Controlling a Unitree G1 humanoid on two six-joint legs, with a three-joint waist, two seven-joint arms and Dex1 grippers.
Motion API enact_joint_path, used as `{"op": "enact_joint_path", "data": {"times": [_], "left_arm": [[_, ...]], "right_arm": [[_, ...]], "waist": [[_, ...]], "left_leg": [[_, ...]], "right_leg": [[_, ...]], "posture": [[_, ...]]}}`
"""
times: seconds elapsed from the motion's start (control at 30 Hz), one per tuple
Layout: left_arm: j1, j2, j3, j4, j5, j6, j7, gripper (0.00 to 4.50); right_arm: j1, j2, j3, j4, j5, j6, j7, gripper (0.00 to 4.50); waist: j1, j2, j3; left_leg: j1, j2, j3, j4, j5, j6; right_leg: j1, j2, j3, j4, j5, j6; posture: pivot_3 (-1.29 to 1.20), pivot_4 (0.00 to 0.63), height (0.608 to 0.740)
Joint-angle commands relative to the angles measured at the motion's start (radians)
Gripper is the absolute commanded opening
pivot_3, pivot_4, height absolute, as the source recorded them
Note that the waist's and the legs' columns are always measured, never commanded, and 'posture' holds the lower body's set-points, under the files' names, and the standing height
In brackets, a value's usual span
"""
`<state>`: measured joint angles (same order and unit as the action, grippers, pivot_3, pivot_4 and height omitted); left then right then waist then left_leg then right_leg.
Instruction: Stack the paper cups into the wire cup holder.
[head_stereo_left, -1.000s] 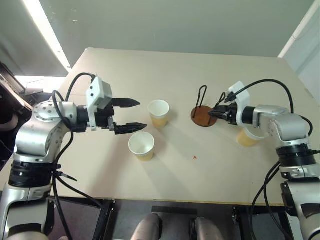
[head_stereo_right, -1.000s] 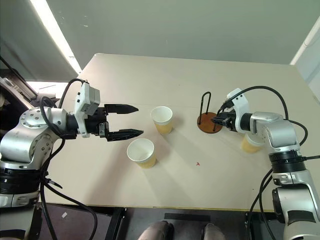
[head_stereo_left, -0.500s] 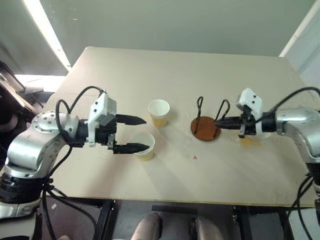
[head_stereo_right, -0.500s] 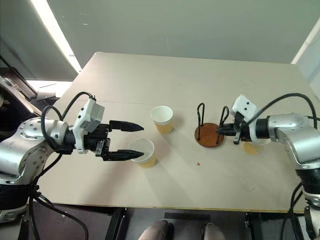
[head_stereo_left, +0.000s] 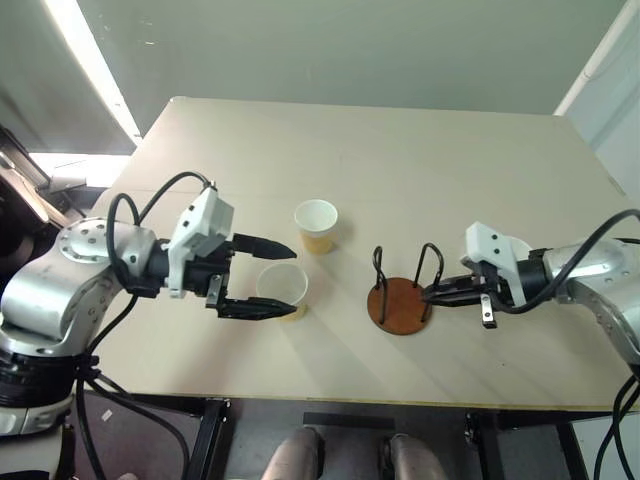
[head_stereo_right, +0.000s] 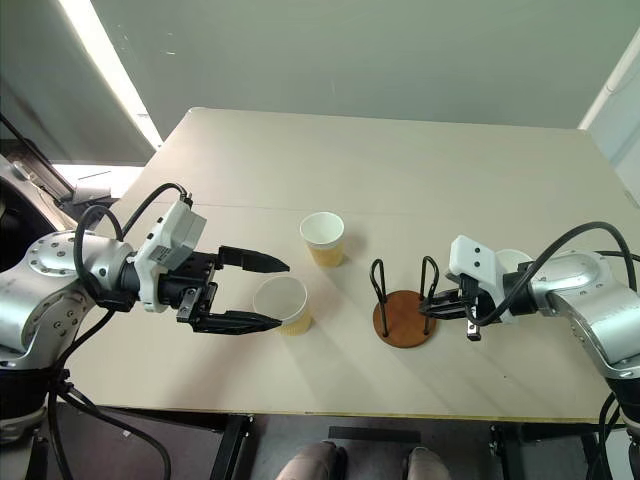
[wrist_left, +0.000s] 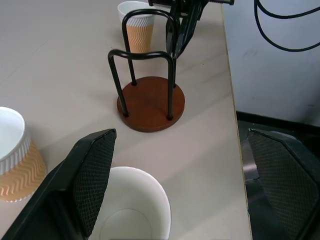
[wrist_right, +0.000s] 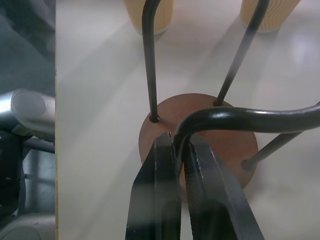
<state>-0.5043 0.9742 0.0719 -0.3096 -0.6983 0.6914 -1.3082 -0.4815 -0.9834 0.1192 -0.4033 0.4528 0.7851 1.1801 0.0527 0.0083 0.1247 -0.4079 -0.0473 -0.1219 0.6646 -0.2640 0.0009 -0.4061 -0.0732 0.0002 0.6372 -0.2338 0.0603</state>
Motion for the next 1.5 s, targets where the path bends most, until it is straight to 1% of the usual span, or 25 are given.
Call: {"op": "enact_joint_path", "data": {"times": [0.03, 0.1, 0.13, 0.2, 0.23, 0.3, 0.37, 0.5, 0.6, 0.67, 0.8, 0.93, 1.07, 1.23, 1.5], "left_arm": [[-0.028, 0.013, 0.003, -0.023, -0.008, 0.004, 0.002, 4.5], [-0.032, 0.013, 0.002, -0.025, -0.01, 0.008, 0.005, 4.5], [-0.033, 0.012, 0.003, -0.025, -0.011, 0.01, 0.006, 4.5], [-0.032, 0.011, 0.004, -0.026, -0.013, 0.013, 0.008, 4.5], [-0.031, 0.01, 0.005, -0.026, -0.014, 0.014, 0.01, 4.5], [-0.027, 0.01, 0.008, -0.027, -0.014, 0.013, 0.012, 4.5], [-0.027, 0.009, 0.011, -0.028, -0.017, 0.014, 0.017, 4.5], [-0.026, 0.02, 0.019, -0.04, -0.005, -0.005, 0.026, 4.5], [-0.02, 0.045, 0.007, -0.07, 0.032, -0.029, 0.032, 4.5], [-0.013, 0.068, -0.015, -0.095, 0.079, -0.066, 0.022, 4.5], [-0.016, 0.109, -0.067, -0.149, 0.177, -0.142, 0.015, 4.5], [-0.038, 0.136, -0.119, -0.19, 0.246, -0.177, 0.015, 4.5], [-0.036, 0.167, -0.177, -0.206, 0.346, -0.209, 0.025, 4.5], [-0.038, 0.176, -0.237, -0.182, 0.448, -0.241, 0.026, 4.5], [-0.047, 0.15, -0.283, -0.124, 0.53, -0.307, 0.007, 4.5]], "right_arm": [[-0.01, -0.015, 0.046, 0.003, -0.058, -0.041, -0.006, 0.29], [-0.006, -0.027, 0.071, 0.013, -0.081, -0.05, 0.004, 0.82], [-0.005, -0.03, 0.075, 0.015, -0.085, -0.053, 0.007, 1.22], [-0.001, -0.038, 0.076, 0.02, -0.093, -0.054, 0.011, 1.8], [-0.001, -0.042, 0.072, 0.025, -0.1, -0.058, 0.007, 2.22], [-0.001, -0.055, 0.058, 0.031, -0.114, -0.073, 0.006, 2.84], [-0.002, -0.08, 0.033, 0.035, -0.107, -0.076, 0.02, 3.56], [0.001, -0.171, -0.047, 0.051, -0.078, -0.073, 0.069, 3.56], [-0.019, -0.234, -0.123, 0.074, -0.037, -0.053, 0.11, 3.56], [-0.058, -0.252, -0.161, 0.088, 0.004, -0.011, 0.121, 3.56], [-0.116, -0.255, -0.208, 0.104, 0.075, 0.054, 0.125, 3.56], [-0.142, -0.257, -0.212, 0.095, 0.117, 0.102, 0.122, 3.56], [-0.151, -0.267, -0.198, 0.086, 0.135, 0.122, 0.127, 3.56], [-0.158, -0.272, -0.183, 0.081, 0.149, 0.133, 0.14, 3.56], [-0.159, -0.259, -0.184, 0.069, 0.167, 0.143, 0.127, 3.56]], "waist": [[0.0, 0.0, 0.0], [0.0, 0.0, 0.0], [0.0, 0.0, 0.0], [0.0, 0.0, 0.0], [0.0, 0.0, 0.0], [0.0, 0.0, 0.0], [0.0, 0.0, 0.0], [0.001, 0.0, 0.0], [0.0, 0.0, 0.0], [0.0, 0.0, 0.0], [-0.002, 0.0, 0.0], [-0.001, 0.0, 0.0], [-0.002, 0.0, 0.0], [-0.002, 0.0, 0.0], [-0.002, 0.0, 0.0]], "left_leg": [[0.0, 0.0, 0.0, 0.0, 0.0, 0.0], [0.0, 0.0, 0.0, 0.0, 0.0, 0.0], [0.0, 0.0, 0.0, 0.0, 0.0, 0.0], [0.0, 0.0, 0.0, 0.0, 0.0, 0.0], [0.0, 0.0, 0.0, 0.0, 0.0, 0.0], [0.0, 0.0, 0.0, 0.0, 0.0, 0.0], [0.0, 0.0, 0.0, 0.0, 0.0, 0.0], [0.0, 0.0, 0.0, 0.0, 0.0, 0.0], [0.0, 0.0, 0.0, 0.0, 0.0, 0.0], [0.0, 0.0, 0.0, 0.0, 0.0, 0.0], [0.002, 0.0, 0.001, -0.001, 0.0, 0.0], [0.001, 0.0, 0.001, -0.001, 0.0, 0.0], [0.001, 0.001, 0.001, -0.001, 0.0, 0.0], [0.001, 0.001, 0.001, -0.001, -0.001, -0.001], [0.001, 0.001, 0.0, -0.001, -0.001, -0.001]], "right_leg": [[0.0, 0.0, 0.0, 0.0, 0.0, 0.0], [0.0, 0.0, 0.0, 0.001, 0.0, 0.0], [0.0, 0.0, 0.0, 0.001, 0.0, 0.0], [0.0, 0.0, 0.0, 0.001, 0.0, 0.0], [0.0, 0.0, 0.0, 0.001, 0.0, 0.0], [0.0, 0.0, 0.0, 0.001, 0.0, 0.0], [0.0, 0.0, 0.0, 0.001, 0.0, 0.0], [0.0, 0.0, 0.0, 0.001, 0.0, 0.0], [0.0, 0.0, 0.0, 0.0, 0.0, 0.0], [0.0, 0.0, 0.0, 0.0, 0.0, 0.0], [0.0, 0.001, 0.001, -0.001, 0.0, -0.001], [0.0, 0.001, 0.001, -0.004, 0.0, -0.001], [0.0, 0.001, 0.001, -0.003, 0.0, -0.001], [0.0, 0.001, 0.001, -0.003, 0.0, -0.001], [0.0, 0.001, 0.001, -0.002, 0.0, -0.001]], "posture": [[0.0, 0.15, 0.74], [0.0, 0.15, 0.74], [0.0, 0.15, 0.74], [0.0, 0.15, 0.74], [0.0, 0.15, 0.74], [0.0, 0.15, 0.74], [0.0, 0.15, 0.74], [0.0, 0.15, 0.74], [0.0, 0.15, 0.74], [0.0, 0.15, 0.74], [0.0, 0.15, 0.74], [0.0, 0.15, 0.74], [0.0, 0.15, 0.74], [0.0, 0.15, 0.74], [0.0, 0.15, 0.74]]}}
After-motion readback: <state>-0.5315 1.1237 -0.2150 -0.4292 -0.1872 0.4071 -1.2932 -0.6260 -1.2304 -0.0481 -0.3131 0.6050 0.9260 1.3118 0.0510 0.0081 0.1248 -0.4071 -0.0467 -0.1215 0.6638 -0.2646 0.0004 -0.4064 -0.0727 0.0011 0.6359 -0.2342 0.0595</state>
